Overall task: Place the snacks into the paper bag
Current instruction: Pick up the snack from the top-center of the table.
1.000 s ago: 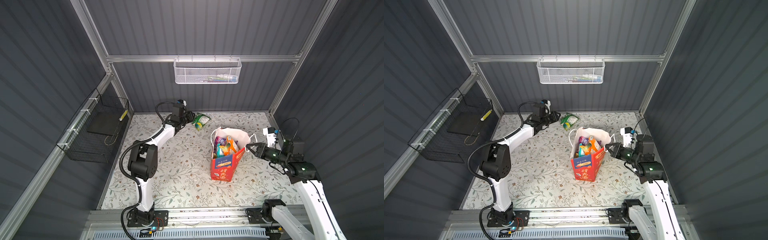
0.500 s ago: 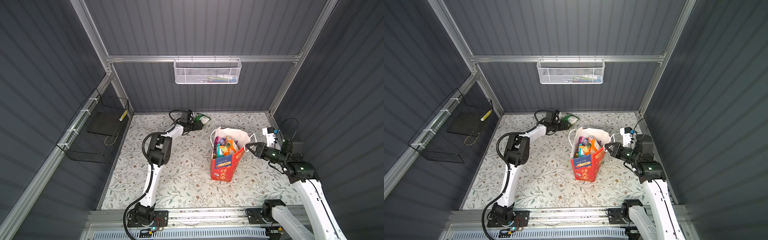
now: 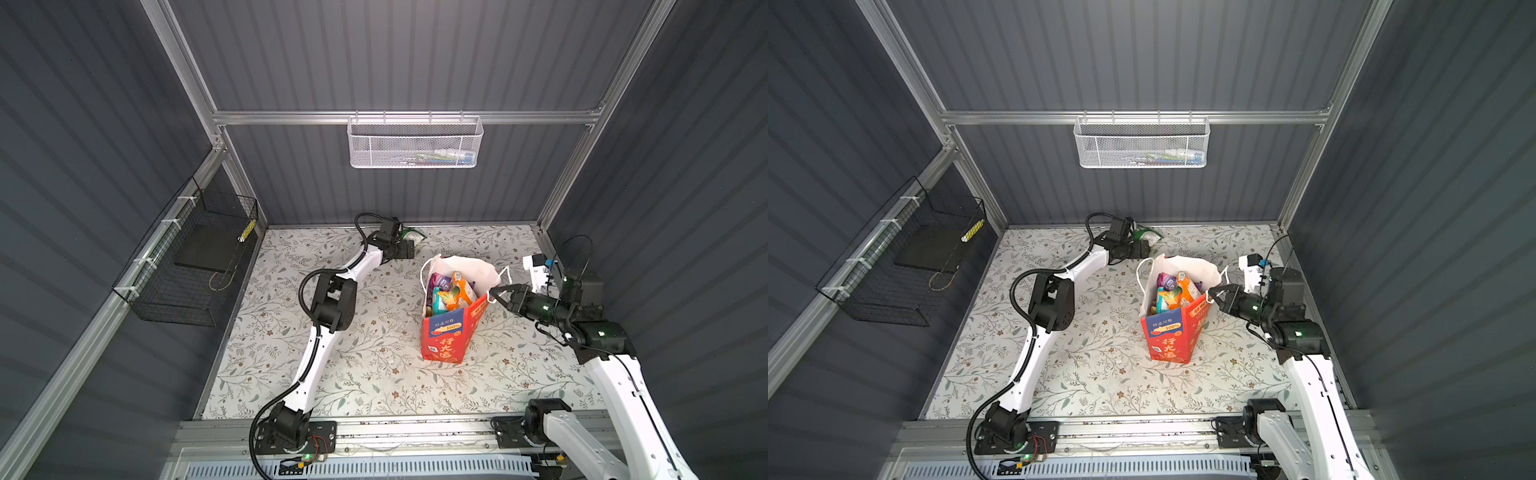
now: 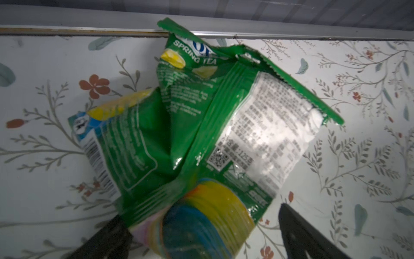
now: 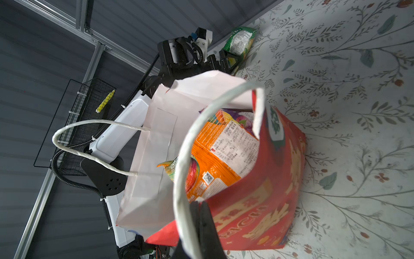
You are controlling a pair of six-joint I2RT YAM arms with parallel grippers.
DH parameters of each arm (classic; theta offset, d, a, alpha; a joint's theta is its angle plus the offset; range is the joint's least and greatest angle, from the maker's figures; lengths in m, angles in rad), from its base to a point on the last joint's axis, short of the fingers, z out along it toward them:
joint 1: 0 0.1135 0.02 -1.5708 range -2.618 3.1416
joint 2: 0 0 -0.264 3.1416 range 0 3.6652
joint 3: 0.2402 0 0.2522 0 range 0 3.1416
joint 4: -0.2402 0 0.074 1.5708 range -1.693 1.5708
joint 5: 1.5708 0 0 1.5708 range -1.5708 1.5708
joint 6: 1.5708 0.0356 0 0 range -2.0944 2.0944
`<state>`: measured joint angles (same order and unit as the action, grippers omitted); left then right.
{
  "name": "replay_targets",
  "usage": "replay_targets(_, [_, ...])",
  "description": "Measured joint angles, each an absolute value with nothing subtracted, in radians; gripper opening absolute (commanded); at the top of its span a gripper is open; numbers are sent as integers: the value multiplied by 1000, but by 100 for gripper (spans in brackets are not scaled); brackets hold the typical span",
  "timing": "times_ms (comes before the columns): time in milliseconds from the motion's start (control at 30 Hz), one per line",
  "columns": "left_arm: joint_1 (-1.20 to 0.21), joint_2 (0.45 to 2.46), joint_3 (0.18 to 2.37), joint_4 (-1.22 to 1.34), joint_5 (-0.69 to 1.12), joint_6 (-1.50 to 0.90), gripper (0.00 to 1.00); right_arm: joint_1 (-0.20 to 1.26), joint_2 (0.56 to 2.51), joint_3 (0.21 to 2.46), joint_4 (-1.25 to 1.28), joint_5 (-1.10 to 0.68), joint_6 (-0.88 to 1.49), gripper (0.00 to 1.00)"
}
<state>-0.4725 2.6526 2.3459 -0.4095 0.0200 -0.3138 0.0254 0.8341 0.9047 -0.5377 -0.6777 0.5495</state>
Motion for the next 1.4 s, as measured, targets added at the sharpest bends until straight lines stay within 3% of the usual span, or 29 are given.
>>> replay_targets(233, [-480,2703,2440,-479,-54,-318,66,25,834,903,-537,-677,549,1])
replay_targets(333, [-480,2703,2440,-490,-73,-319,49,25,834,903,-537,-677,549,1])
replay_targets(433, [-477,2703,2435,-489,-83,-326,40,25,834,903,-535,-677,549,1])
replay_targets(633, [-459,2660,2325,-396,-59,-334,9,25,823,903,-537,-674,549,1])
replay_targets(733, [-445,2603,2215,-343,-35,-350,0,25,813,903,-540,-672,549,1])
replay_targets(1100, [-431,2333,1841,-282,-15,-354,0,25,795,903,-542,-665,549,2])
replay_targets(1400, [-431,1908,1536,-254,-37,-367,0,25,789,903,-546,-665,546,2])
